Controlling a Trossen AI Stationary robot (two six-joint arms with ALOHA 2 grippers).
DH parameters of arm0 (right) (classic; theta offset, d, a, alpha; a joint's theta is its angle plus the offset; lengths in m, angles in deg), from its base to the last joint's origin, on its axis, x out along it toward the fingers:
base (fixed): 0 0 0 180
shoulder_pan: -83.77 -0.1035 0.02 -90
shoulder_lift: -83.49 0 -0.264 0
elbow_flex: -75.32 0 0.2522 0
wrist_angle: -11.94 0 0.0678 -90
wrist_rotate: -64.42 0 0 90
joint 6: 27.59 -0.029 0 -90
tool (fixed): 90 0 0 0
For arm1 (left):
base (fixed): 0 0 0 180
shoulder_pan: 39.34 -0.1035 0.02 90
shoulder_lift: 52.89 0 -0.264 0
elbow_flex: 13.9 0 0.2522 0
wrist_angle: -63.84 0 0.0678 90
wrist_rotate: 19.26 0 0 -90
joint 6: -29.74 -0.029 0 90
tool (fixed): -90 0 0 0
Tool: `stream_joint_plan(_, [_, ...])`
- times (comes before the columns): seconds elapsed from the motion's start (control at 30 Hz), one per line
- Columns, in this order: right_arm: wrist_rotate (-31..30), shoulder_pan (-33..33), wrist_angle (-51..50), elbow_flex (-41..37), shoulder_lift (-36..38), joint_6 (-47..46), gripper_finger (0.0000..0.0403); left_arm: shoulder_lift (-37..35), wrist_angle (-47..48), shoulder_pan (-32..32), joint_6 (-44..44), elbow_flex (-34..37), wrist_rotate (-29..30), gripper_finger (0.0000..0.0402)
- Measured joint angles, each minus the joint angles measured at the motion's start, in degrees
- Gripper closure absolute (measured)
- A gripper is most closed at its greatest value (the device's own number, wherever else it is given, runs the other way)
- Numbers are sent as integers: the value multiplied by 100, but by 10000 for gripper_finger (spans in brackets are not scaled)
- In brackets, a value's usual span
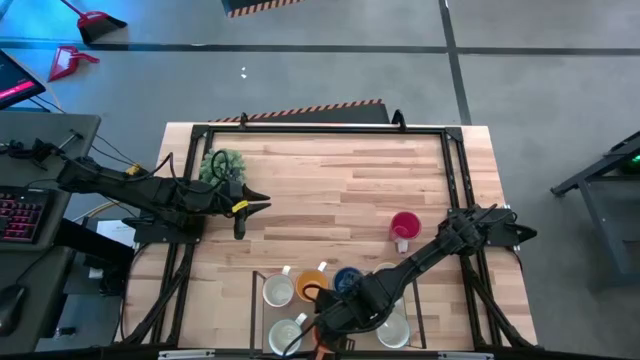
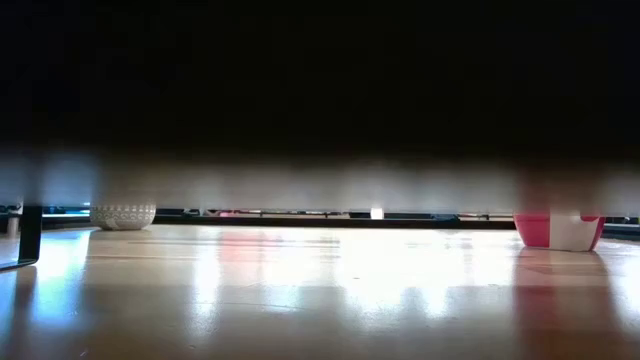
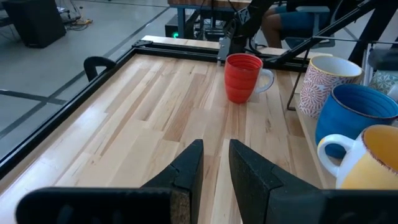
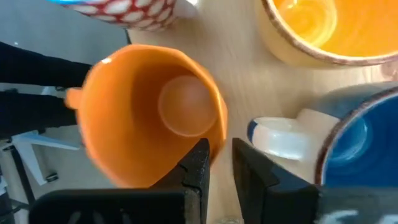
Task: Place coffee mugs
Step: Adjust the orange mug on the shelf
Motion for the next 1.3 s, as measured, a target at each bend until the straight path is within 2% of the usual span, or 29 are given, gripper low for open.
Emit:
stream_joint_plan(0.6, [34, 154, 162, -11, -88, 40, 360, 1, 0, 1, -6, 0, -4, 335])
stream_joint_plan(0.9, [39, 139, 330, -11, -88, 68, 399, 1, 2, 1, -9, 0, -4, 335])
stream_joint_plan(1.3, [34, 139, 200, -9, -86, -195, 402, 2, 2, 0, -9, 0, -4, 335])
